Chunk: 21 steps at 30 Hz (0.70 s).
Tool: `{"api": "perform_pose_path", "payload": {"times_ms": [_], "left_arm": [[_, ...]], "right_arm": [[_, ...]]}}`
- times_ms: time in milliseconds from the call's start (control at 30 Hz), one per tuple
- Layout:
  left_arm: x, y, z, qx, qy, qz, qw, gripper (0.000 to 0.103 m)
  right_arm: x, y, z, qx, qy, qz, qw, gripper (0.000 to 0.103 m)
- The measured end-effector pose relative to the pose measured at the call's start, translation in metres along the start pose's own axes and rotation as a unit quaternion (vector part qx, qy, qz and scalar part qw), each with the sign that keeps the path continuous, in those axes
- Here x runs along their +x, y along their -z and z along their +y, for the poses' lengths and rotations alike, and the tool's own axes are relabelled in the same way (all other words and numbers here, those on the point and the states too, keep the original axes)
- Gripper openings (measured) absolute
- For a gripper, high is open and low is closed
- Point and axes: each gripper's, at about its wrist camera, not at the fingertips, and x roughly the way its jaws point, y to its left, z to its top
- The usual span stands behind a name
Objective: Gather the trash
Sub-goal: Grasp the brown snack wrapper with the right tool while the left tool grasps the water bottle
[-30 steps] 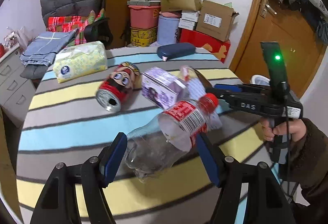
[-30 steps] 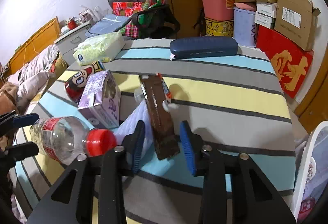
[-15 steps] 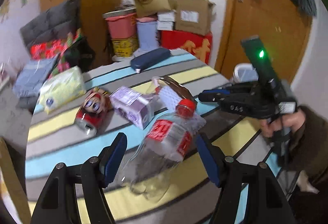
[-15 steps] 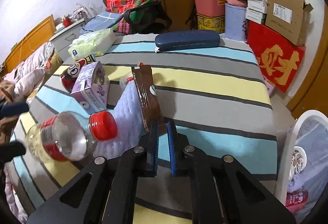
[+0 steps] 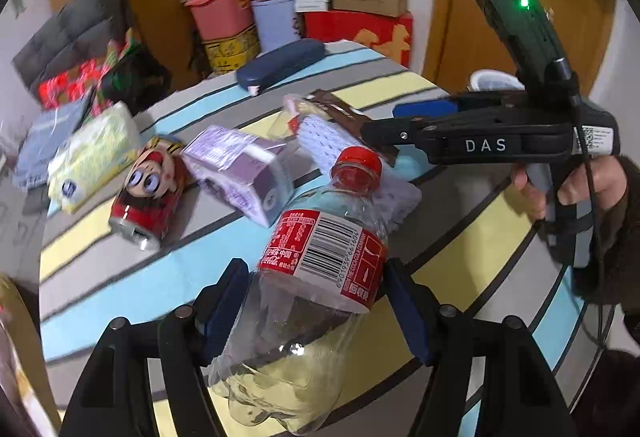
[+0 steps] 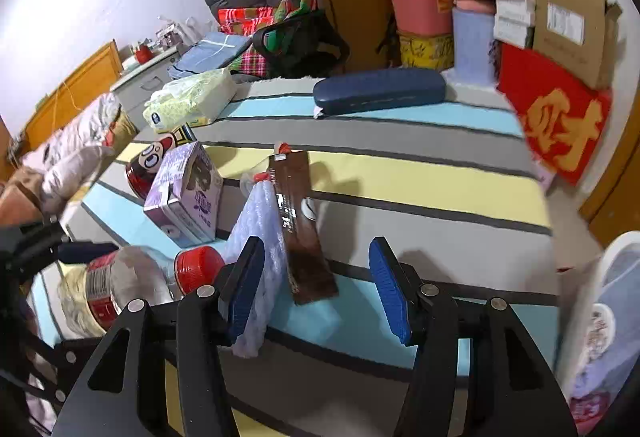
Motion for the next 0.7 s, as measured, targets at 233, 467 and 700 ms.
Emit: {"api": "perform_pose_path", "payload": {"times_ms": [233,467,700], "left_arm": [[-0.011,0.017,0.036,-0.119,-0.03,-0.016,0.9923,0.069],[-0.011,0.021,0.047,-0.173,-0.048,-0.028,0.9834,0.068],[-0.002,0.019,0.043,-0.178,-0.047,-0.023,0.9826,0.068]], "right_arm": [[0.01,-0.005,-0.003,0.009,-0.004,0.006,1.0,0.056],[0.015,-0.005,0.0,-0.006,0.006,0.016,1.0,0.035],[0.011,-0.002,0.003,-0.017,0.008,0.016,1.0,0.019]]}}
